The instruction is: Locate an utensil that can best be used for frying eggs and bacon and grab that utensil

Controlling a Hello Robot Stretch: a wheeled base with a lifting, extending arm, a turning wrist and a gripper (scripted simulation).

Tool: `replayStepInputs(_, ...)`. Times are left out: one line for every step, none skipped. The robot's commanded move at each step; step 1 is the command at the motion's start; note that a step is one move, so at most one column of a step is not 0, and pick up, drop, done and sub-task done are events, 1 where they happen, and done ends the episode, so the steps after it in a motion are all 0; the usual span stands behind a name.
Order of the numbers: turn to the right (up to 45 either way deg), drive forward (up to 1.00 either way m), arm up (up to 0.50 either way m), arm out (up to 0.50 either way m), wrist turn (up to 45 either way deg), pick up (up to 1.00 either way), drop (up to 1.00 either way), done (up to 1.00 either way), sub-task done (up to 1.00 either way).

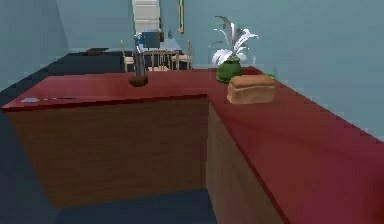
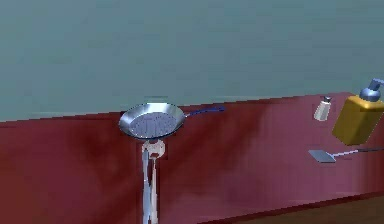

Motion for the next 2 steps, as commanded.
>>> replayStepInputs(0.0, 0.00, 0.38, 0.00, 0.0, 0.00, 0.00, 0.00, 0.00)
replayStepInputs(0.0, 0.00, 0.00, 0.36, 0.0, 0.00, 0.00, 0.00, 0.00)
